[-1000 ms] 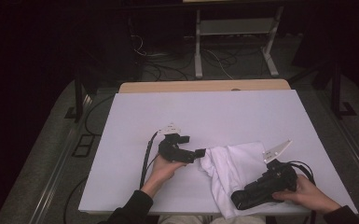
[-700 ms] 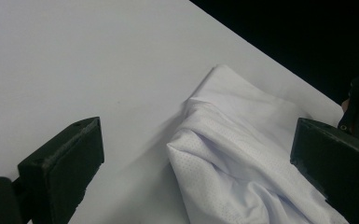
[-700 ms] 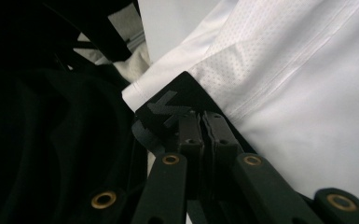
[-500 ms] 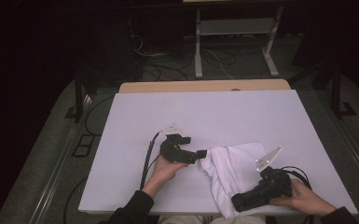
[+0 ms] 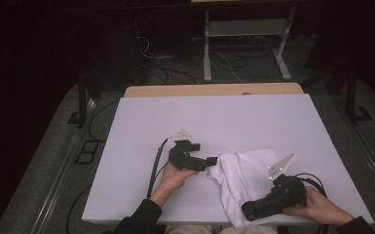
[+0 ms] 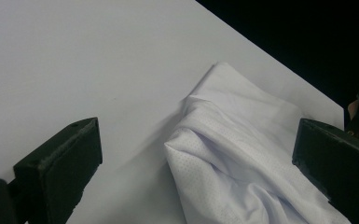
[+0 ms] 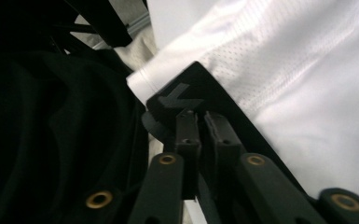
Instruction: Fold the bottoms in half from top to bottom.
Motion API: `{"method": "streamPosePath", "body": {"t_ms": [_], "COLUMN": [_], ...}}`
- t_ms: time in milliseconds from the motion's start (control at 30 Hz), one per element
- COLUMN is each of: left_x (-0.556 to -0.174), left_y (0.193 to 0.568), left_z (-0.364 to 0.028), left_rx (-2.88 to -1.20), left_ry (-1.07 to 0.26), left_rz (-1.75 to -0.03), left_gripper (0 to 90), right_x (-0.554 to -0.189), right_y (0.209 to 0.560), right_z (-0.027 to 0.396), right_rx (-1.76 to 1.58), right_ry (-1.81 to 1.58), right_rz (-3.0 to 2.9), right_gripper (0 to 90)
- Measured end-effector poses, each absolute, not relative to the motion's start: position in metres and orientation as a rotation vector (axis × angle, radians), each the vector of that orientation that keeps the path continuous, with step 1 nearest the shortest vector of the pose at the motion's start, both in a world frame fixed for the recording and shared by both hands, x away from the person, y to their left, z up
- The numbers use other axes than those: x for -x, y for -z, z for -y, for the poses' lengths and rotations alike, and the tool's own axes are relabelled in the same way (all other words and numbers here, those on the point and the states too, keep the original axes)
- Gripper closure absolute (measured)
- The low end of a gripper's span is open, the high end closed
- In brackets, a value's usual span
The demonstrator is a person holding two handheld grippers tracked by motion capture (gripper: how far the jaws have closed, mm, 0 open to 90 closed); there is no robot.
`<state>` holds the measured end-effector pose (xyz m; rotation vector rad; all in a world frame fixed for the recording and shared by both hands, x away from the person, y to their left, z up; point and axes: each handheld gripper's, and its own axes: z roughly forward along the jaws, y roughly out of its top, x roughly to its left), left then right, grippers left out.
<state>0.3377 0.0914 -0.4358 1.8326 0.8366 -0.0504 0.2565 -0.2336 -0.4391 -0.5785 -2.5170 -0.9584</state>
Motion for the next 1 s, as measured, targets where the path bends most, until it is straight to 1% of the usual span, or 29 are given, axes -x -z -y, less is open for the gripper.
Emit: {"method": "streamPosePath", "body": {"t_ms": [67, 333, 667, 733, 900, 967, 1000], "left_x": [-0.338, -0.339, -0.339, -0.339, -0.341, -0.342, -0.343], "left_y": [0.436, 0.435, 0.436, 0.436, 0.437, 0.438, 0.439], "left_z": [-0.091, -0.089, -0.086, -0.085, -0.082, -0.08, -0.079], "left_rx": [-1.829, -1.822, -1.824, -1.828, -1.829, -1.826, -1.828], "left_ry": [0.051, 0.053, 0.058, 0.059, 0.065, 0.071, 0.073], "left_rz": [-0.838, -0.84, -0.841, -0.838, -0.853, -0.857, -0.858], "left_gripper": [0.8, 0.7, 0.7, 0.7, 0.7, 0.7, 0.7], "right_x": [-0.257, -0.261, -0.273, -0.276, -0.286, -0.291, -0.293], "right_y": [0.434, 0.414, 0.402, 0.4, 0.399, 0.4, 0.4], "right_z": [0.235, 0.239, 0.239, 0.24, 0.245, 0.249, 0.251], "right_rx": [0.567, 0.582, 0.624, 0.637, 0.706, 0.732, 0.746], "right_ry": [0.99, 1.09, 1.128, 1.14, 1.157, 1.171, 1.175], "right_rz": [2.516, 2.552, 2.582, 2.59, 2.59, 2.578, 2.576], "right_gripper": [78.0, 59.5, 39.9, 37.5, 24.4, 17.9, 16.7]}}
